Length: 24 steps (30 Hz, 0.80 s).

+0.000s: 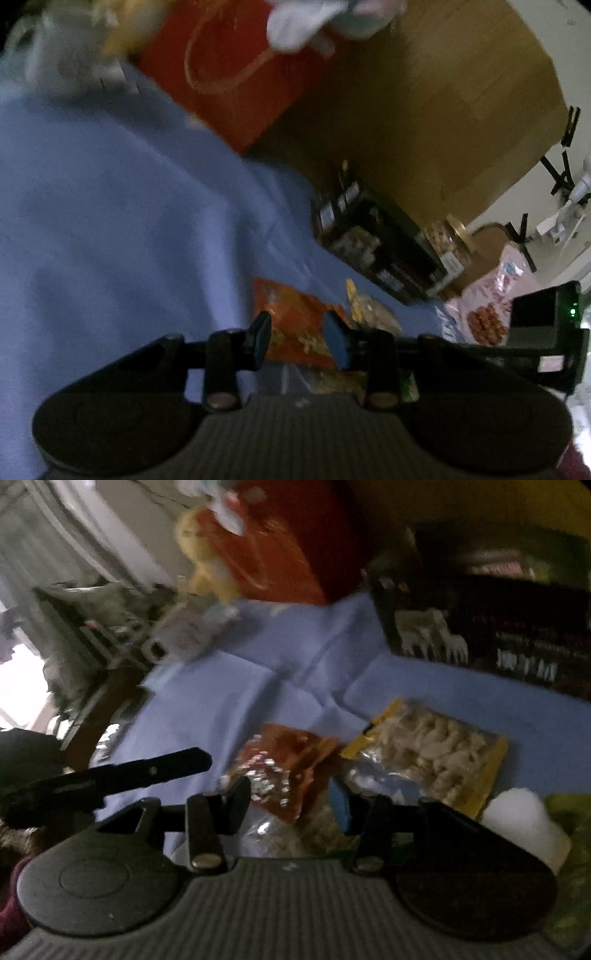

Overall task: Organize snacks
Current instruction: 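Grasp the small orange snack packet with the right gripper and lift it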

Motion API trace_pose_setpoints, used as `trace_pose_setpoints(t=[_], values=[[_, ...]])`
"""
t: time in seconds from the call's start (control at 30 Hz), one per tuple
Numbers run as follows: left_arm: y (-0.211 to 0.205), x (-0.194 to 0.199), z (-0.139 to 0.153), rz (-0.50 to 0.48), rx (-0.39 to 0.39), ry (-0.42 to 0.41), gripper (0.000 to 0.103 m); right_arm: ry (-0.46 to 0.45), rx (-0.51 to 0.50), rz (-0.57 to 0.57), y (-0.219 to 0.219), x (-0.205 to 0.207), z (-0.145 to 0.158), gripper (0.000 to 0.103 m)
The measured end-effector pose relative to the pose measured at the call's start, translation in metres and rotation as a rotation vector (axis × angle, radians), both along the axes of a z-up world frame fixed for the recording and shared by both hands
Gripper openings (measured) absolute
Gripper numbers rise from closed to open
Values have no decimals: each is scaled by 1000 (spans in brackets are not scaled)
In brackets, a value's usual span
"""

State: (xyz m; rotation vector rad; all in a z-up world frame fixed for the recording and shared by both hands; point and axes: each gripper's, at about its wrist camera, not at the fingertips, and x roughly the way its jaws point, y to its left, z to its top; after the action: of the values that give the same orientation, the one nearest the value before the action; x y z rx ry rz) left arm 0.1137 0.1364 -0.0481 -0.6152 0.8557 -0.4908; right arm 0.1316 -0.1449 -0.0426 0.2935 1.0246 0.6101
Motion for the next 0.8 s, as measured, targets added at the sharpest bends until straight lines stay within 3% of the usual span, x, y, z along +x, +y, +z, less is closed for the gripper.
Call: trace_pose_setpoints(t=[0.07, 0.13, 0.17, 0.47, 0.53, 0.6, 0.8], values=[[-4, 4, -18, -5, -62, 46, 24, -4, 20, -38, 4, 3, -5, 42], [-1, 4, -29, 10, -134, 61, 16, 48, 75, -50, 11, 10, -13, 21], [1, 3, -31, 19, -139, 64, 11, 61, 90, -56, 9, 10, -15, 18], [11, -17, -23, 24, -142, 29, 8, 40, 151, -55, 11, -8, -7, 16], [16, -19, -15, 45, -140, 4, 15, 41, 193, -78, 1, -11, -5, 15], [18, -20, -6, 71, -125, -3, 41, 58, 245, -105, -14, -13, -4, 15], [-4, -25, 9, -15, -192, -17, 49, 96, 458, -134, -49, -23, 4, 16]])
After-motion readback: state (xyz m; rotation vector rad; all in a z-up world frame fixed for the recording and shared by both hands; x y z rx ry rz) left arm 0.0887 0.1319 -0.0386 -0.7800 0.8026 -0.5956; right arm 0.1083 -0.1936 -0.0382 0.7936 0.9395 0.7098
